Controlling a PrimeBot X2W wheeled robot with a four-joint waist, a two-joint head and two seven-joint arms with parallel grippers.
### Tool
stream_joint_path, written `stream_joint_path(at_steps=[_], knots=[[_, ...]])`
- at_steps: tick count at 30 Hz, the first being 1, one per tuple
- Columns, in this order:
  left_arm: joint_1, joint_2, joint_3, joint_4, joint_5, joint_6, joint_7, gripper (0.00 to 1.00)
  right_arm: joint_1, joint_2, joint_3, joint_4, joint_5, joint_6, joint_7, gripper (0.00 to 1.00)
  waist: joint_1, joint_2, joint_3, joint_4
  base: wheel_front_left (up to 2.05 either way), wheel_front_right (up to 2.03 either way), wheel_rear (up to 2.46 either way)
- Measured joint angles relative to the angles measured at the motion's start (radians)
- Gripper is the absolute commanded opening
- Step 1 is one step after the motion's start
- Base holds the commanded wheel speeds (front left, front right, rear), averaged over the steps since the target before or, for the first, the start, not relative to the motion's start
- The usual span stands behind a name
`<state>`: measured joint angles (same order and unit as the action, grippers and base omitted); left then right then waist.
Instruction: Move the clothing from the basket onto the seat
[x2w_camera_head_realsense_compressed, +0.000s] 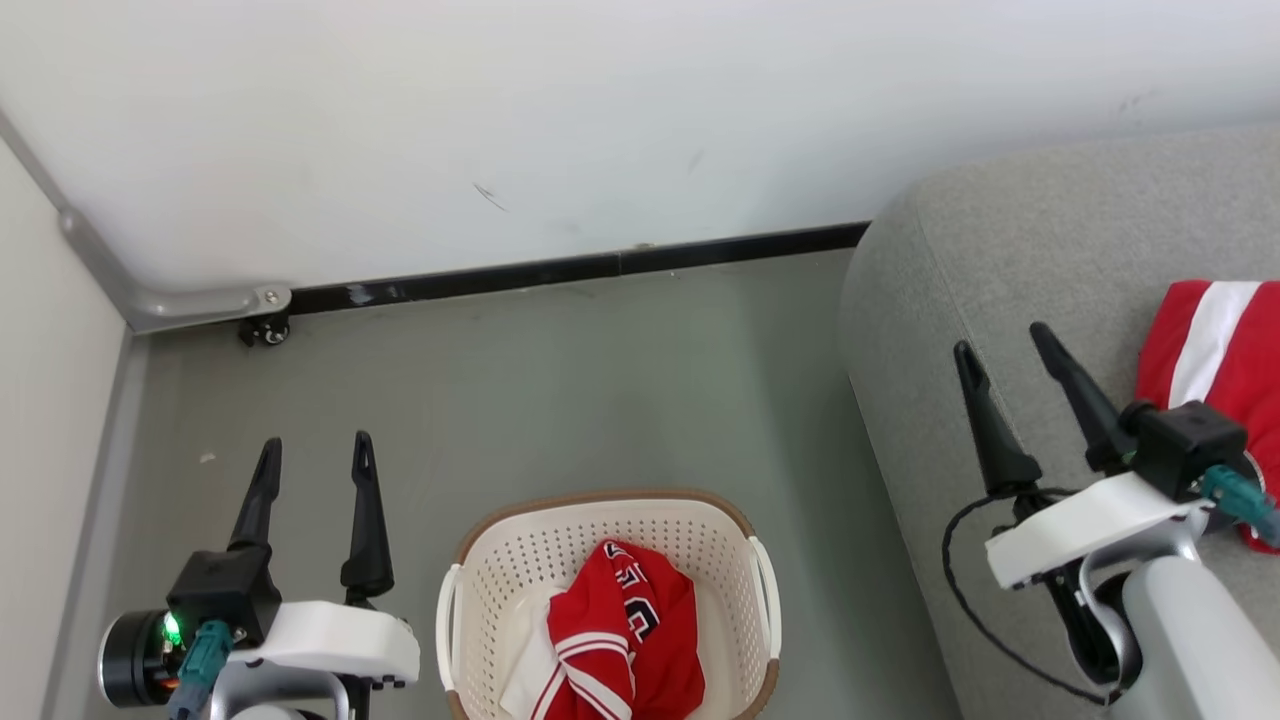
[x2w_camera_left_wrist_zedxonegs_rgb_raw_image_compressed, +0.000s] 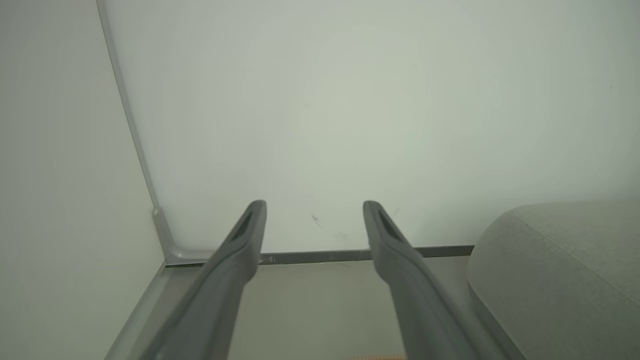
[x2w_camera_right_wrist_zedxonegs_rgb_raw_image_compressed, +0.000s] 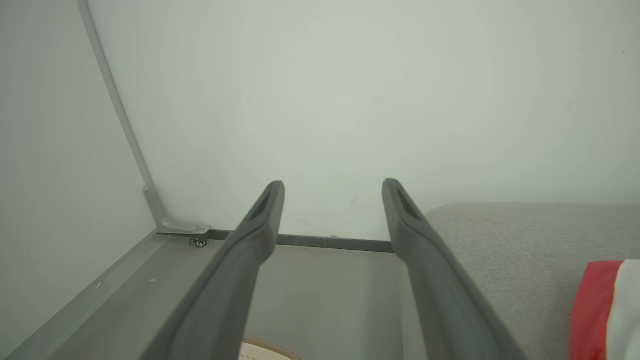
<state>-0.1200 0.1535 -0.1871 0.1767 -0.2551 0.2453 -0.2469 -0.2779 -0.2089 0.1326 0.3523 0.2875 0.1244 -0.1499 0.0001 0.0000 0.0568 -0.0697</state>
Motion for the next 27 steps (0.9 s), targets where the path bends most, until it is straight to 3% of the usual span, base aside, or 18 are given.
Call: stream_joint_path(at_steps=[27], knots=[[0.078, 0.010, -0.031, 0.069, 0.004, -0.021, 0.000, 1.00, 0.208, 0.118, -0.124, -0.034, -0.107, 0.000, 0.011, 1.00, 0.0000, 0.0000, -0.110, 0.044, 0.00, 0.00, 0.00]])
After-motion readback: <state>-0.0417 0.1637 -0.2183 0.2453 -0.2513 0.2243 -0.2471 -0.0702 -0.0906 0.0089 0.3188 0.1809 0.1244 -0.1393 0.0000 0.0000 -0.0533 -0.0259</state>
